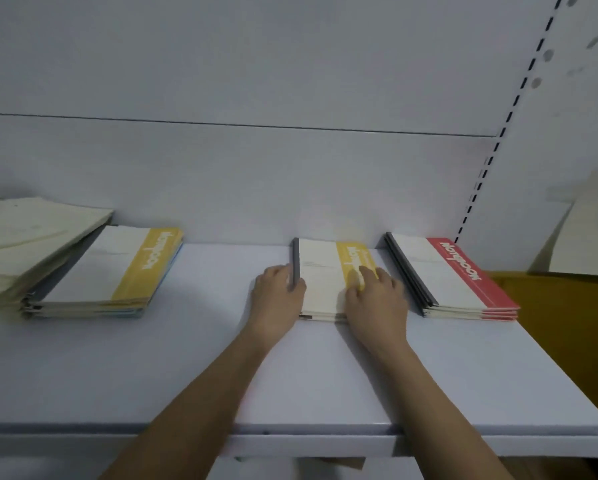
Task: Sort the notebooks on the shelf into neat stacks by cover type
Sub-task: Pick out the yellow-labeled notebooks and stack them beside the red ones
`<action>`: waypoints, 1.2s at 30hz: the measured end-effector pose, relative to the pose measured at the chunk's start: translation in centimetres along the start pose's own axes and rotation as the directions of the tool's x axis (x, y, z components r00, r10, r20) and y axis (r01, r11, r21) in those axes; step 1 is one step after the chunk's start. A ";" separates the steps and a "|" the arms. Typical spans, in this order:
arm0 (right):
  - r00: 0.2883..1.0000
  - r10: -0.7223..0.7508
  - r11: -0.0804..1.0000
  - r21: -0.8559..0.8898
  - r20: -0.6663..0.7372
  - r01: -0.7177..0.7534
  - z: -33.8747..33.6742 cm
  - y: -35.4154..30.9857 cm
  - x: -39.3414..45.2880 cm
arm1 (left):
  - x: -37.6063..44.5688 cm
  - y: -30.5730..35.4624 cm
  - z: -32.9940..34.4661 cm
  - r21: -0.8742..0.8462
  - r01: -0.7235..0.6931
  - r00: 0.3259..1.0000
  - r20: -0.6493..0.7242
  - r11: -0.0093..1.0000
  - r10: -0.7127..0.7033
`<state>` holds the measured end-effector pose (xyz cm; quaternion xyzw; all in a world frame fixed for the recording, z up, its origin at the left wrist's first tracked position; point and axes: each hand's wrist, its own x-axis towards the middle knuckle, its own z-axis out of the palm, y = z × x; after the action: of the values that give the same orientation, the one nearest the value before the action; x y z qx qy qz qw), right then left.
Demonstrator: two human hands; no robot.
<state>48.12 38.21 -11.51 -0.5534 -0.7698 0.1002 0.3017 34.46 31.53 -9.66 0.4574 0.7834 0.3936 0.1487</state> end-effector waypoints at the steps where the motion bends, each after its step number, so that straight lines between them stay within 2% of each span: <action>1: 1.000 0.028 1.000 -0.001 0.009 -0.028 -0.1 0.2 -0.1 | -0.1 0.1 -0.3 -0.029 0.016 1.000 0.024 0.999 -0.016; 5: 0.996 0.061 0.997 0.046 0.066 -0.064 0.0 1.2 0.4 | -0.2 0.2 -0.5 0.008 -0.021 0.988 0.150 1.000 0.019; 10: 0.992 0.094 0.968 0.225 0.087 -0.111 -1.0 1.5 0.9 | 0.4 -0.6 -0.4 0.229 -0.192 0.943 0.312 0.954 0.114; 13: 0.993 0.087 0.945 0.310 0.081 -0.108 -0.9 1.7 1.1 | 0.7 -1.1 -0.2 0.170 -0.202 0.934 0.331 0.965 0.137; 16: 0.994 0.077 0.940 0.327 0.071 -0.096 -0.5 1.6 1.2 | 0.7 -1.3 0.0 0.160 -0.196 0.941 0.309 0.967 0.140; 20: 0.999 0.016 0.963 0.270 -0.040 -0.004 0.0 1.4 1.3 | 0.2 -0.9 -0.3 0.132 -0.213 0.947 0.272 0.968 0.171; 24: 0.984 -0.051 0.913 0.391 -0.168 0.114 -1.2 0.7 0.6 | -0.8 -0.8 -0.7 0.094 -0.240 0.956 0.198 0.966 0.218; 27: 0.978 -0.093 0.886 0.433 -0.188 0.168 -2.0 -0.2 -0.7 | -1.7 -0.6 -1.6 0.152 -0.268 0.953 0.183 0.951 0.239; 31: 0.976 -0.188 0.860 0.461 -0.109 0.217 -2.8 -2.7 -1.7 | -3.2 -1.8 -5.7 0.131 -0.229 0.970 0.113 0.965 0.215; 36: 0.946 -0.301 0.861 0.462 0.122 0.214 -3.2 -10.2 -2.6 | -3.2 -5.5 -14.0 0.244 -0.135 0.973 -0.153 0.960 0.175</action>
<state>42.42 31.51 -4.88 -0.3499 -0.8191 0.2834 0.3555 24.61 20.63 -5.16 0.4959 0.7956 0.3479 -0.0058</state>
